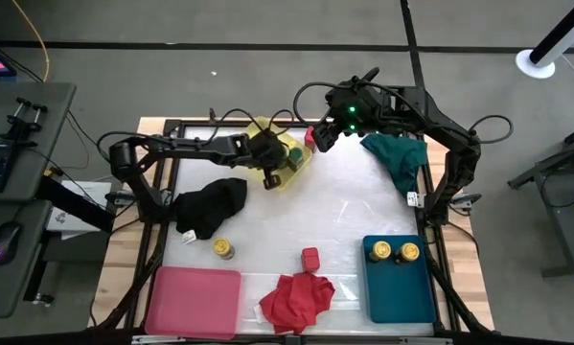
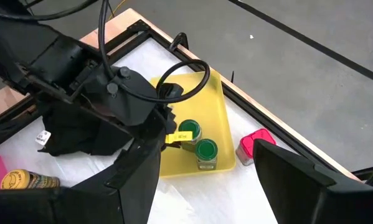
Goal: Sort spices by type
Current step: Put the green seasoning bottle into the yellow bin
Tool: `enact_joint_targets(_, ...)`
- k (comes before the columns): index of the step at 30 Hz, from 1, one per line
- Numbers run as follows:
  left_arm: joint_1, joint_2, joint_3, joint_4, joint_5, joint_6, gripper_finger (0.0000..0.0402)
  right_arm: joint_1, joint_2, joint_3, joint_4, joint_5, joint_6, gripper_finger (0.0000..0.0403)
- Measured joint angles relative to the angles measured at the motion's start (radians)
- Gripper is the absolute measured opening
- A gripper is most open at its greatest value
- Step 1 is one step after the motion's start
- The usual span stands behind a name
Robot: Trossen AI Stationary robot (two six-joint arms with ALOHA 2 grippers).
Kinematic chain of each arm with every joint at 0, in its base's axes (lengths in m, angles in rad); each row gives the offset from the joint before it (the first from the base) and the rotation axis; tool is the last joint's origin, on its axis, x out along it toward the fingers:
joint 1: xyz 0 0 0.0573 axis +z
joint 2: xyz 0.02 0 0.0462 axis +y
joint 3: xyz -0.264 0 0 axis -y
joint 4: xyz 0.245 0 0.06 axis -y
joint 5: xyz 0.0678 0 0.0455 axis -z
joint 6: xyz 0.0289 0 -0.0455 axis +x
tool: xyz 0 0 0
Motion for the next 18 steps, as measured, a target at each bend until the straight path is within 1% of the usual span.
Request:
enact_joint_targets(6, 0.004, 0.022, 0.0, 0.072, -0.014, -0.045, 0.0, 0.0, 0.0, 0.0, 0.0, 0.0, 0.0, 0.0252)
enact_joint_targets(18, 0.001, 0.033, 0.0, 0.138, -0.145, -0.043, 0.0, 0.0, 0.0, 0.0, 0.001, 0.0, 0.0, 0.0252)
